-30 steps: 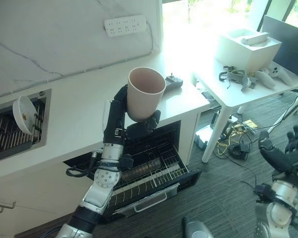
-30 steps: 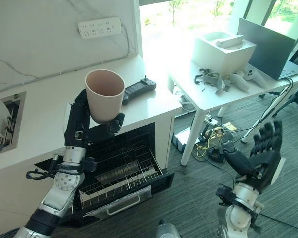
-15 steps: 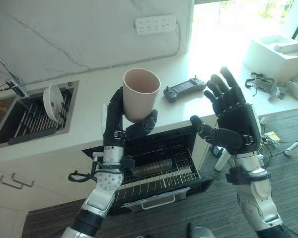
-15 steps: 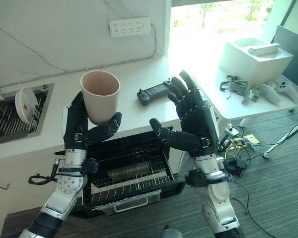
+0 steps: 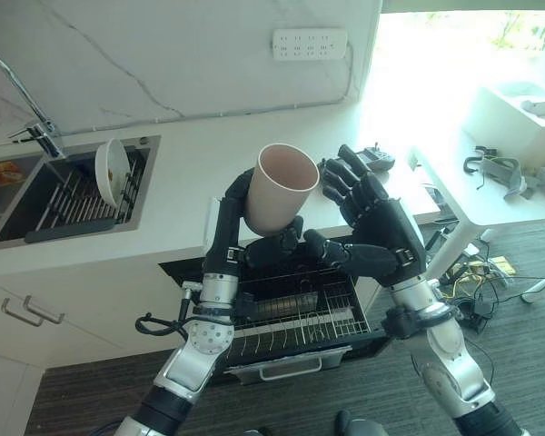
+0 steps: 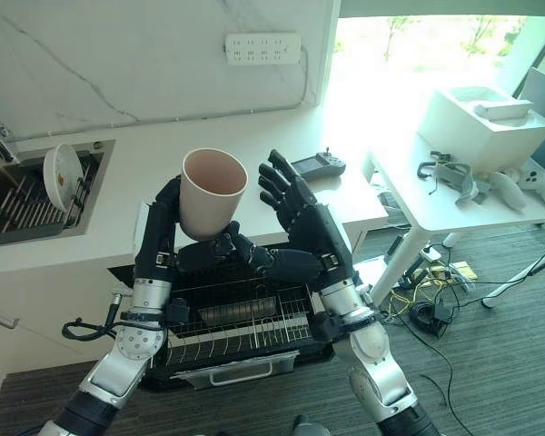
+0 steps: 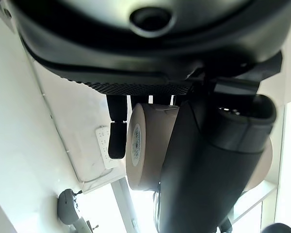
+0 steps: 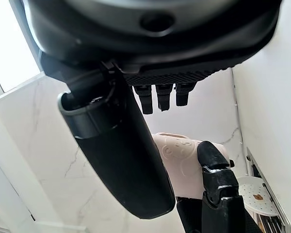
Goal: Place the dishes in the dishwasher.
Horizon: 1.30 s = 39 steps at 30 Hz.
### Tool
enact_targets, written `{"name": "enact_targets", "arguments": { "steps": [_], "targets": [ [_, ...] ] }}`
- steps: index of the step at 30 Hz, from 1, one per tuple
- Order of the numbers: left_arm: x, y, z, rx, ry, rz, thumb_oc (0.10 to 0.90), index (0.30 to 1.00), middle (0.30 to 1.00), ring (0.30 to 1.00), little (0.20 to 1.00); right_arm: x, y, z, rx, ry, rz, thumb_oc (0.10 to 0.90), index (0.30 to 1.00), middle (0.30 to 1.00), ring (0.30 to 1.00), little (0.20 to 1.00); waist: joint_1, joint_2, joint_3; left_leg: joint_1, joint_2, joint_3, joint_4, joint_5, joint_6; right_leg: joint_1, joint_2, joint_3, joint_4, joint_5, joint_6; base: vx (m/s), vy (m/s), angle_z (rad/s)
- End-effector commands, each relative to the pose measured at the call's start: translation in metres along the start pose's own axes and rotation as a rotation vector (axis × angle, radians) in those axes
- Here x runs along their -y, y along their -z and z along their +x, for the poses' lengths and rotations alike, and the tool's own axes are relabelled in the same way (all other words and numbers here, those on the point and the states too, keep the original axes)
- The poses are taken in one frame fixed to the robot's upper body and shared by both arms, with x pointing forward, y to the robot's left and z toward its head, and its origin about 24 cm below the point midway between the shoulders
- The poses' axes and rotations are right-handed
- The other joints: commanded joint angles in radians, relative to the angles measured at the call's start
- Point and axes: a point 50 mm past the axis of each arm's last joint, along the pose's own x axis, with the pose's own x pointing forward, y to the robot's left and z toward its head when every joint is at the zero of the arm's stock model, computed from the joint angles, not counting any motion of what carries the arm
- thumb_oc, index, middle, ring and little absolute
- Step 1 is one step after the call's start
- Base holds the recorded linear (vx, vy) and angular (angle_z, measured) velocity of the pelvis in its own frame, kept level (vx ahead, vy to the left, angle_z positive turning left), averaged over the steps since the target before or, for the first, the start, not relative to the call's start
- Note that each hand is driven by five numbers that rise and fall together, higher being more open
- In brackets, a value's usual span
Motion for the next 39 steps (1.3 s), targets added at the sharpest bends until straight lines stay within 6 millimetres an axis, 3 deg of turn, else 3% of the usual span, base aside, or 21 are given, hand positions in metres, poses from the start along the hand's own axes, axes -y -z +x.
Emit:
{"name": "enact_targets", "arguments": {
  "steps": [1, 28, 39],
  "targets": [
    [0.003, -0.040, 0.028, 0.281, 0.001, -0.020, 0.400, 0.300, 0.300, 0.300, 0.300, -0.007, -0.035, 0.025, 0.215, -0.047, 0.002, 0.800, 0.900, 0.900, 0.900, 0.900, 0.003, -0.016, -0.051, -0.044, 0.004, -0.075, 0.096, -0.159, 0.028, 0.040, -0.043, -0.047, 0.081, -0.188, 0.056, 0.00, 0.000, 0.00],
    [0.030, -0.034, 0.026, 0.244, 0.084, -0.056, 0.400, 0.300, 0.300, 0.300, 0.300, -0.031, -0.032, 0.066, 0.173, -0.105, 0.111, 0.800, 0.900, 0.900, 0.900, 0.900, 0.047, -0.022, -0.046, -0.038, -0.010, -0.108, 0.096, -0.159, 0.032, 0.061, -0.045, -0.060, 0.081, -0.190, 0.045, 0.01, -0.001, 0.04],
    [0.035, -0.025, 0.022, 0.332, -0.151, 0.203, 0.400, 0.300, 0.300, 0.300, 0.300, -0.051, -0.020, 0.084, 0.090, -0.151, 0.195, 0.800, 0.900, 0.900, 0.900, 0.900, 0.075, -0.038, -0.038, -0.040, -0.015, -0.120, 0.096, -0.163, 0.032, 0.065, -0.048, -0.071, 0.081, -0.193, 0.041, 0.00, -0.001, 0.02]
  ]
}}
